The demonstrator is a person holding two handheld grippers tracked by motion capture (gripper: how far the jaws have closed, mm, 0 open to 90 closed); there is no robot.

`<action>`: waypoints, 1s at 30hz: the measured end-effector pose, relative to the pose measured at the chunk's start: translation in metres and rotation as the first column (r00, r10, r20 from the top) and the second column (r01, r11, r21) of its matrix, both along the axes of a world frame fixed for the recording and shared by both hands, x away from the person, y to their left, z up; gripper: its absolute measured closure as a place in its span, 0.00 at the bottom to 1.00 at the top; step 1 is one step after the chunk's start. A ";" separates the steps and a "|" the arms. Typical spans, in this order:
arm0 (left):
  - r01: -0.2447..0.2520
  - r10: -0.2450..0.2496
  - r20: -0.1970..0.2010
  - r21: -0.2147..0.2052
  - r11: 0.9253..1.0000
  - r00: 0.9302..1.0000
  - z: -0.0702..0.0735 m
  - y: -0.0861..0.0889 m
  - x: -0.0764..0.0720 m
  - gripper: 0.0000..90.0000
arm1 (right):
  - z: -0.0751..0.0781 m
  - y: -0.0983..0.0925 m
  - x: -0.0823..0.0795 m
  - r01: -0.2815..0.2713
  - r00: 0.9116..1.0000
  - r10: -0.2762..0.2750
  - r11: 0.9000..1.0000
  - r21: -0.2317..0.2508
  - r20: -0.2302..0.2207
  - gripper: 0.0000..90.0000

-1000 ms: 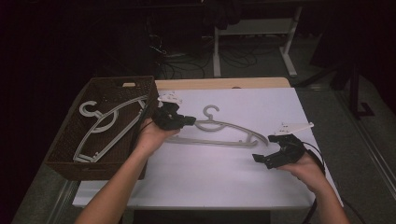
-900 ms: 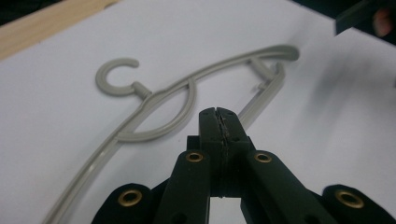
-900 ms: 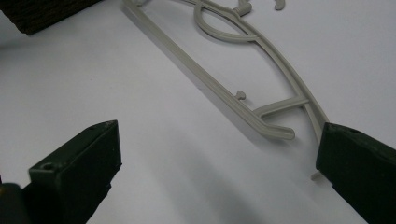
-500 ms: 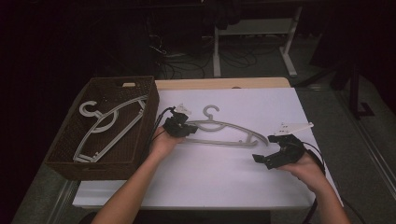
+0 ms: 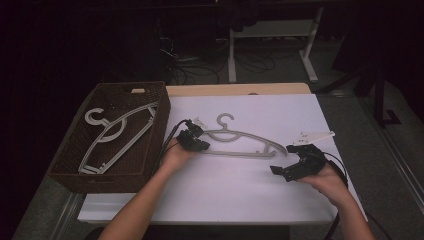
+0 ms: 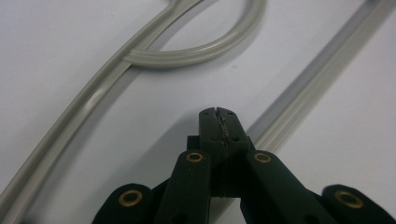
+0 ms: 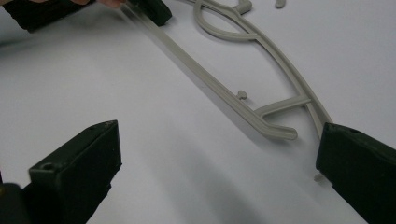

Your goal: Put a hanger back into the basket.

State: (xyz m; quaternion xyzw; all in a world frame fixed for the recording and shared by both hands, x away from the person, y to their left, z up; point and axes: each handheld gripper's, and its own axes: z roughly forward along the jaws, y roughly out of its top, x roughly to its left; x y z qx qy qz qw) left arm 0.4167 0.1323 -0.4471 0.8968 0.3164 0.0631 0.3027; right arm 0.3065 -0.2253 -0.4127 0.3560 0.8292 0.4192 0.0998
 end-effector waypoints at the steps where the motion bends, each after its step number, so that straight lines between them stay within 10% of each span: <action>1: 0.009 -0.009 -0.005 -0.002 1.000 1.000 0.000 -0.001 -0.002 1.00 | 0.000 0.000 0.000 0.002 1.000 -0.002 1.000 0.001 -0.001 0.00; 20: 0.229 -0.243 -0.123 -0.116 0.966 0.962 -0.002 -0.027 -0.067 1.00 | -0.001 0.001 0.001 0.002 1.000 -0.002 1.000 -0.005 -0.005 0.00; 30: 0.161 -0.172 -0.038 -0.196 0.967 0.984 0.014 -0.004 -0.070 0.80 | -0.002 0.000 0.003 0.010 1.000 -0.010 1.000 0.004 -0.019 0.11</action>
